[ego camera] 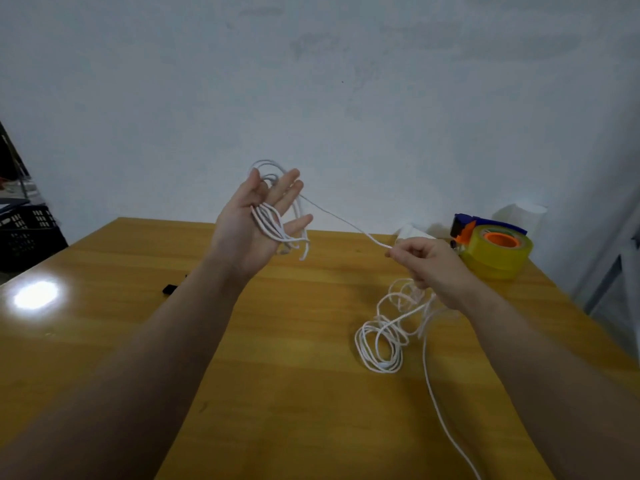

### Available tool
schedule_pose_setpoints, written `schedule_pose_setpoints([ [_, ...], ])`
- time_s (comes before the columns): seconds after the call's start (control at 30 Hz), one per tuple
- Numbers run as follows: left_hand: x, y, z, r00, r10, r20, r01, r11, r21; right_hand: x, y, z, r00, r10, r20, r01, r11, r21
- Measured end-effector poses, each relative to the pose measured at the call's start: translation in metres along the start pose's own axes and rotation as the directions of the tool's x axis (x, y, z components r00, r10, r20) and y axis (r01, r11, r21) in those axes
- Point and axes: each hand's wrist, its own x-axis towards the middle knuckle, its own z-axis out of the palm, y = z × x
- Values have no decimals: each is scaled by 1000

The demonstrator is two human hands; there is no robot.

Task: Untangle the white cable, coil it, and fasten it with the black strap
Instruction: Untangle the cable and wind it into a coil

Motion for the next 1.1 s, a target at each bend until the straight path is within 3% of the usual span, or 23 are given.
schedule_pose_setpoints([
  [0.13, -1, -12, -2, 997, -39, -66, 40, 999, 13, 0, -2, -1, 996, -71, -46, 59, 973, -225],
  [0.2, -2, -25, 6, 993, -99, -62, 100, 995, 14, 6, -4, 15, 988, -139, -68, 96, 897, -431],
  [0.27, 0, -37, 13, 990, -136, -25, 136, 991, -8, 10, -7, 35, 991, -118, -56, 45, 715, -698],
  [0.33, 7, -42, 16, 990, -143, -6, 143, 990, -18, 7, -15, 53, 999, 0, 37, 33, 425, -905],
  [0.37, 11, -42, 16, 991, -136, 2, 136, 991, -7, 3, -19, 61, 993, 54, 109, 87, 307, -948],
  [0.43, 18, -42, 16, 992, -123, 8, 122, 991, 46, -7, -27, 71, 954, 147, 260, 228, 204, -952],
  [0.53, 20, -44, 14, 994, -112, -16, 113, 981, 157, -15, -40, 76, 908, 154, 389, 359, 186, -914],
  [0.6, 20, -46, 12, 993, -120, -7, 120, 976, 181, -13, -42, 76, 898, 93, 429, 400, 232, -887],
  [0.77, 17, -49, 17, 989, -110, -103, 127, 976, 180, -10, -46, 64, 874, -219, 434, 474, 586, -657],
  [0.8, 17, -51, 17, 986, -118, -121, 140, 972, 190, -10, -47, 62, 865, -262, 428, 492, 614, -617],
  [1.0, 19, -54, 20, 950, -182, -254, 248, 934, 258, -13, -53, 63, 801, -414, 432, 596, 487, -638],
  [1.1, 18, -51, 26, 937, -228, -263, 298, 917, 267, -15, -56, 67, 842, -390, 373, 537, 535, -652],
])
